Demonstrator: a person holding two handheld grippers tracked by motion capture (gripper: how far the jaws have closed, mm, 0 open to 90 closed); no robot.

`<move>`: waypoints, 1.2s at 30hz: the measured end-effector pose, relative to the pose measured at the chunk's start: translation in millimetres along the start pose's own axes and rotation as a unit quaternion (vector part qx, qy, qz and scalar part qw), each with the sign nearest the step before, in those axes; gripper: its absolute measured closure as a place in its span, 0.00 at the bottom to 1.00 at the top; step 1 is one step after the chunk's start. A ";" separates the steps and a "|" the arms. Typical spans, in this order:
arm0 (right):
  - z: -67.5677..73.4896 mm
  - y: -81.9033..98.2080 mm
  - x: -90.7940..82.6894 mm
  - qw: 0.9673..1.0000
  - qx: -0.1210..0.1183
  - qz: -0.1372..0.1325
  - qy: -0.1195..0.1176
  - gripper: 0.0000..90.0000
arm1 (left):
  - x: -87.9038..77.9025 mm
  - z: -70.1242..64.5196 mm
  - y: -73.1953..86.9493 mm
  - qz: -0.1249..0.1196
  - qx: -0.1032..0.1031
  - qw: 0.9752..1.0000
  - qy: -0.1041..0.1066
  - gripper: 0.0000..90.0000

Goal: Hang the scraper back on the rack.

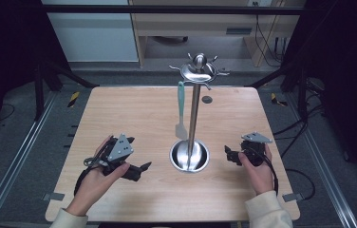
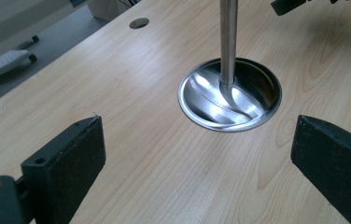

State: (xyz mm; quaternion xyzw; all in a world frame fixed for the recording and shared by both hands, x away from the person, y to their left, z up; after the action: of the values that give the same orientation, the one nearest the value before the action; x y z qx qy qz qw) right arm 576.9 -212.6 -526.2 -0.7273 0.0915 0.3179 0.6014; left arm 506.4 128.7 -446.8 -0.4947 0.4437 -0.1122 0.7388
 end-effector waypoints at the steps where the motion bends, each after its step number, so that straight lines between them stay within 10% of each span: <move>1: 0.3 -0.1 0.0 1.000 0.001 0.000 0.000 0.09 | 1.4 1.5 2.8 0.001 -0.003 1.000 -0.002 0.03; 15: -0.1 0.0 0.4 1.000 -0.005 -0.001 0.001 0.09 | 12.3 21.4 50.8 0.041 -0.041 0.998 -0.016 0.03; 36: 0.0 -0.3 -0.4 1.000 -0.002 -0.001 0.001 0.09 | -0.9 79.2 108.1 0.058 -0.108 0.988 -0.092 0.04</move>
State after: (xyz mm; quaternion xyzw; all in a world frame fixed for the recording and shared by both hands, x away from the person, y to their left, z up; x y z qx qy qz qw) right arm 576.8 -212.6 -525.8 -0.7287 0.0908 0.3164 0.6005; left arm 537.1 231.7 -526.8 -0.5528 0.4115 0.0254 0.7242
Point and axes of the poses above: each handheld gripper's, and its own axes: x roughly forward along the jaws, y roughly out of its underside, z roughly to its left, the point moved 10 cm from there along x, roughly forward along the jaws, and after that the axes turned 5 degrees about -x, right-handed, at the moved point
